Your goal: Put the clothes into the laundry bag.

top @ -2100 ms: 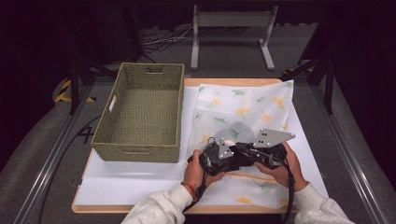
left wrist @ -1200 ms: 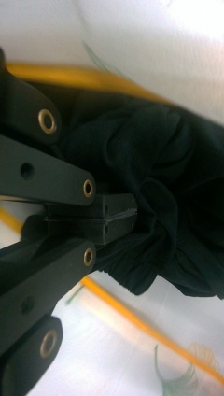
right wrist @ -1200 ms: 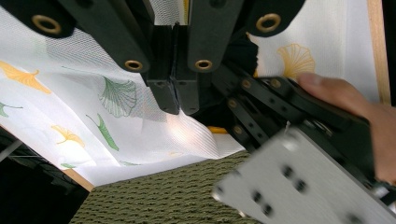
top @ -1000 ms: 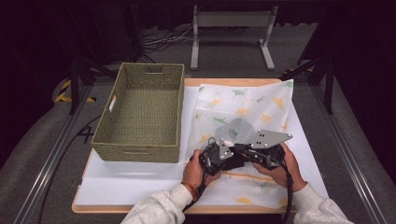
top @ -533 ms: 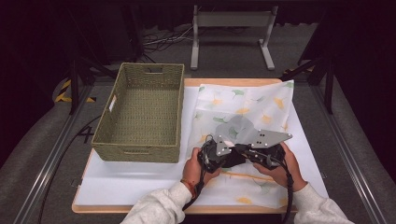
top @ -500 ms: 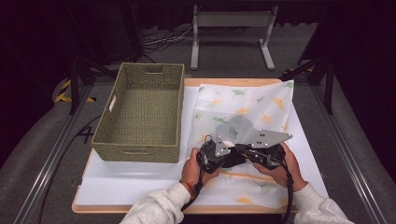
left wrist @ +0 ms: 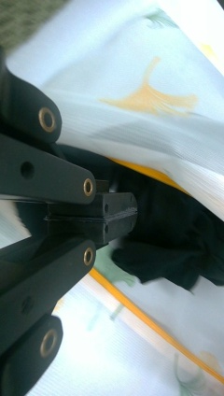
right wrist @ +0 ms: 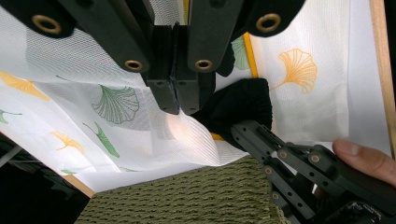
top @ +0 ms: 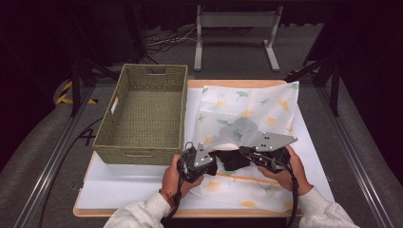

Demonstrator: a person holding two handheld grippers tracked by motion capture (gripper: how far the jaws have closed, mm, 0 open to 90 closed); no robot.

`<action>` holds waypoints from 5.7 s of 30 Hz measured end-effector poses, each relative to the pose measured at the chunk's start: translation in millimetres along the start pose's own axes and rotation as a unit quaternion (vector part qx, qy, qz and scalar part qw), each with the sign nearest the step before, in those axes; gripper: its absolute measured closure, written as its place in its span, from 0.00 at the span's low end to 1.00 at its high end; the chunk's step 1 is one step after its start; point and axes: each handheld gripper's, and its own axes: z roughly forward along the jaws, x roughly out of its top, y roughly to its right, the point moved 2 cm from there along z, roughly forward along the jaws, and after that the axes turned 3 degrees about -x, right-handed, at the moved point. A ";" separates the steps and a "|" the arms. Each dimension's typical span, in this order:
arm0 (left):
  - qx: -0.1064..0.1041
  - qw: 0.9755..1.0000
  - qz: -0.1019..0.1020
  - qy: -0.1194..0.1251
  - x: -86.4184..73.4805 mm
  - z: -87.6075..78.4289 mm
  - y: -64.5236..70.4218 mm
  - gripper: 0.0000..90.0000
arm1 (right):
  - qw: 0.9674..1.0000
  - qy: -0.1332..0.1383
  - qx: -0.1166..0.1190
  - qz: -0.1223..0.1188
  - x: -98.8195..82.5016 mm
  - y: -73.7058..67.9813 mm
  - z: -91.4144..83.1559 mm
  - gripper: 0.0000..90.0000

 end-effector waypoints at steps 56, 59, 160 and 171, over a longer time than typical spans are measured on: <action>-0.018 1.000 0.013 0.008 27.4 46.6 -2.5 1.00 | 1.000 -0.004 0.002 0.000 0.3 -2.4 4.4 1.00; -0.022 1.000 0.008 0.011 28.1 55.7 -0.2 1.00 | 1.000 -0.006 0.002 -0.001 0.0 -2.3 4.8 1.00; 0.023 0.999 -0.041 0.027 49.4 106.6 -12.3 1.00 | 1.000 -0.019 -0.009 0.016 -4.6 2.4 8.1 1.00; 0.012 0.999 -0.028 0.023 44.2 88.3 -10.1 1.00 | 1.000 -0.019 -0.011 0.018 -5.4 3.7 6.3 1.00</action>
